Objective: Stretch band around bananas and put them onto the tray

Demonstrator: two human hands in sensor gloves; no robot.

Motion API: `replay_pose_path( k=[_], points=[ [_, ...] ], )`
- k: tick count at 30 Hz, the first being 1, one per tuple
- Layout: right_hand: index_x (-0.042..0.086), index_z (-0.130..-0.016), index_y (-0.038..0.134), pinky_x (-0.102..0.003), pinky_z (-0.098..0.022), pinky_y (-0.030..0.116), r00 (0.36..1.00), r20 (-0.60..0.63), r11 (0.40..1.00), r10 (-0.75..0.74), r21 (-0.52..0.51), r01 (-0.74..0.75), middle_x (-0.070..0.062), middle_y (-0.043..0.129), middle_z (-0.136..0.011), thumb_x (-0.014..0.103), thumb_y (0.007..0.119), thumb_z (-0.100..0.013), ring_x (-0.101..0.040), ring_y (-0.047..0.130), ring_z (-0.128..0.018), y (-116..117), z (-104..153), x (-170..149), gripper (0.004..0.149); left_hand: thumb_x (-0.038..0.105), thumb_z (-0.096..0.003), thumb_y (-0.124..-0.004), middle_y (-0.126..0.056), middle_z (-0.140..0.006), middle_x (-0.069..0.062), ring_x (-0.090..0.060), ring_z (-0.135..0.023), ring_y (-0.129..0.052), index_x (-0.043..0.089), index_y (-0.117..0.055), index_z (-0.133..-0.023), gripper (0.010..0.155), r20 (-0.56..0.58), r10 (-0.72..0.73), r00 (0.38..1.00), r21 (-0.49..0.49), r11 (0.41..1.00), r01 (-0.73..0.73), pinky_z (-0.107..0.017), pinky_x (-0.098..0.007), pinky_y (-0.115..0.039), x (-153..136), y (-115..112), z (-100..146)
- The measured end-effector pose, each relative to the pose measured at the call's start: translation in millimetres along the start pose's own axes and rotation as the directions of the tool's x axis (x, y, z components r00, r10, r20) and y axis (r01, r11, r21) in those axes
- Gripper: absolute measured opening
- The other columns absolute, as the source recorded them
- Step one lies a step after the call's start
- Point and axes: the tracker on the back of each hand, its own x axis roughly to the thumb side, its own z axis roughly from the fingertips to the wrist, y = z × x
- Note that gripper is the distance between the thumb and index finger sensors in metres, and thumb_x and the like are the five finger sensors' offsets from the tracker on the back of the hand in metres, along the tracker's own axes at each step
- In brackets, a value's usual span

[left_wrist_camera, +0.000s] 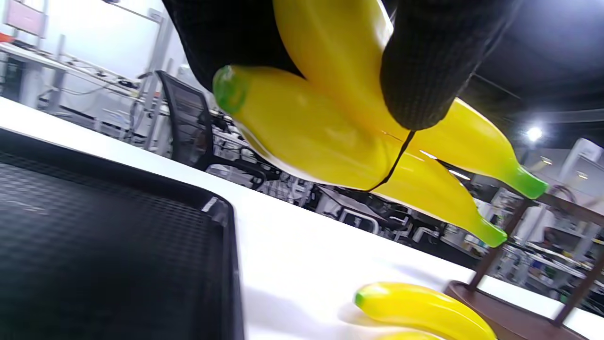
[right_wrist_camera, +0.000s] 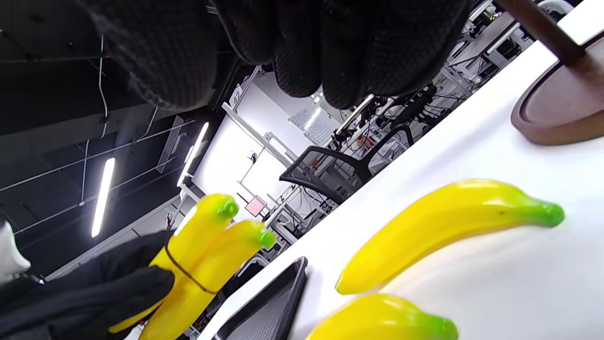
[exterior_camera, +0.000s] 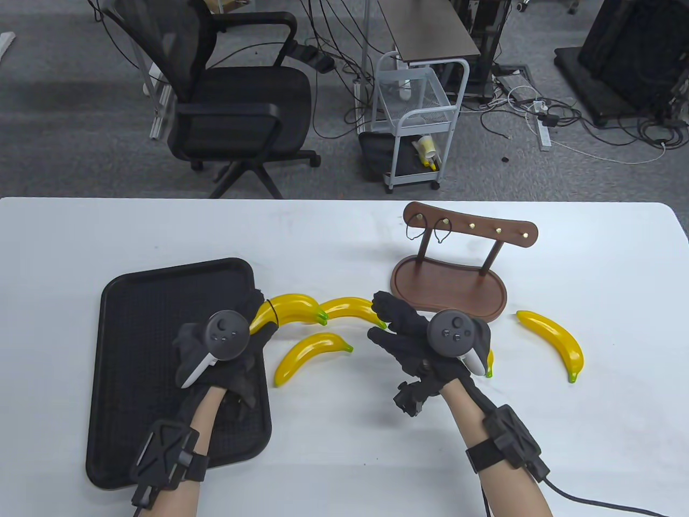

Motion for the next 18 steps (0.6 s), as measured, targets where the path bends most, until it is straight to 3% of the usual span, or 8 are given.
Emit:
replay_pose_path(
  k=[8,18],
  points=[
    [0.010,-0.110,0.051,-0.052,-0.059,0.074,0.999,-0.038,0.999,-0.010,-0.033,0.008,-0.017,0.067,-0.107,0.040,0.079,-0.054,-0.042,0.077,-0.091,-12,1,-13,0.069,0.046,-0.0590,-0.081,-0.073,-0.112,-0.002,-0.028,-0.098,-0.084,0.023,-0.050,-0.113,0.067,-0.183,-0.030,0.983,0.041,0.998,0.038,-0.078,-0.047,-0.068,-57,12,-11],
    [0.010,-0.110,0.051,-0.053,-0.059,0.074,0.998,-0.054,0.999,-0.021,-0.037,0.019,-0.017,0.067,-0.107,0.040,0.079,-0.054,-0.042,0.077,-0.092,-15,1,-22,0.069,0.045,-0.0605,-0.079,-0.069,-0.114,-0.002,-0.029,-0.100,-0.081,0.023,-0.046,-0.114,0.067,-0.426,0.010,0.905,0.049,0.999,0.012,-0.079,-0.048,-0.066,-137,15,-13]
  ],
)
